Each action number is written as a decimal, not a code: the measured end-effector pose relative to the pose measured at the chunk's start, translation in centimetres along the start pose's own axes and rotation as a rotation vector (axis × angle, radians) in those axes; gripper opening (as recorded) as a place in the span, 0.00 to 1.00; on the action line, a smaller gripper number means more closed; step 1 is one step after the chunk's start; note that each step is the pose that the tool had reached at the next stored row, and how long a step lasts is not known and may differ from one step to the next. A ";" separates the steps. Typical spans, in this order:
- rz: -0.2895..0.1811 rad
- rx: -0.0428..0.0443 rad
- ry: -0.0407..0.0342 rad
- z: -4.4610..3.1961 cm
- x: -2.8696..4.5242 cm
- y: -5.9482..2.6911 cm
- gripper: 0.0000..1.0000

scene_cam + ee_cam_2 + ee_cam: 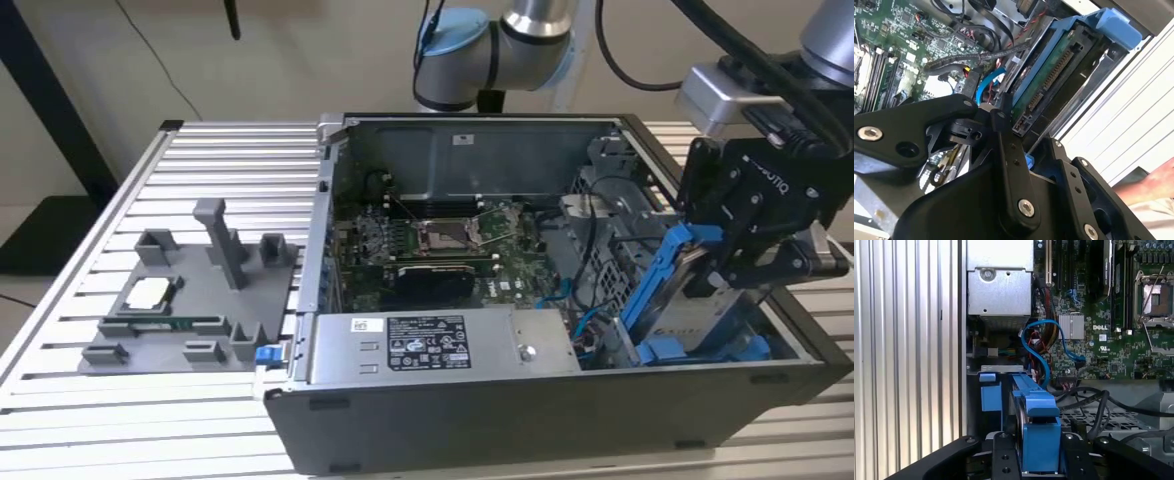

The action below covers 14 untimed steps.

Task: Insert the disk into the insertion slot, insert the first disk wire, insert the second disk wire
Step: 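Insert the disk into the insertion slot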

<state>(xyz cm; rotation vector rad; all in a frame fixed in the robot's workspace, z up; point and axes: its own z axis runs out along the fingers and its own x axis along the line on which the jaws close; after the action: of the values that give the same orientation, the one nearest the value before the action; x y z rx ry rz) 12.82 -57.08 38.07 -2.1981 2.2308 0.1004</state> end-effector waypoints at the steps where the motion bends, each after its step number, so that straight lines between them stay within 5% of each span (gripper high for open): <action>1: 0.000 0.0000 -0.0011 -0.01 0.00 0.01 0.34; 9: 0.000 -0.0001 -0.0043 0.00 -0.09 0.02 0.34; 14: -0.001 -0.0003 -0.0176 -0.01 -0.10 0.01 0.41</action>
<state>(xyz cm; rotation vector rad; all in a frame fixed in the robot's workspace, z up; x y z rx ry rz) 12.81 -56.99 38.08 -2.1892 2.2212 0.1196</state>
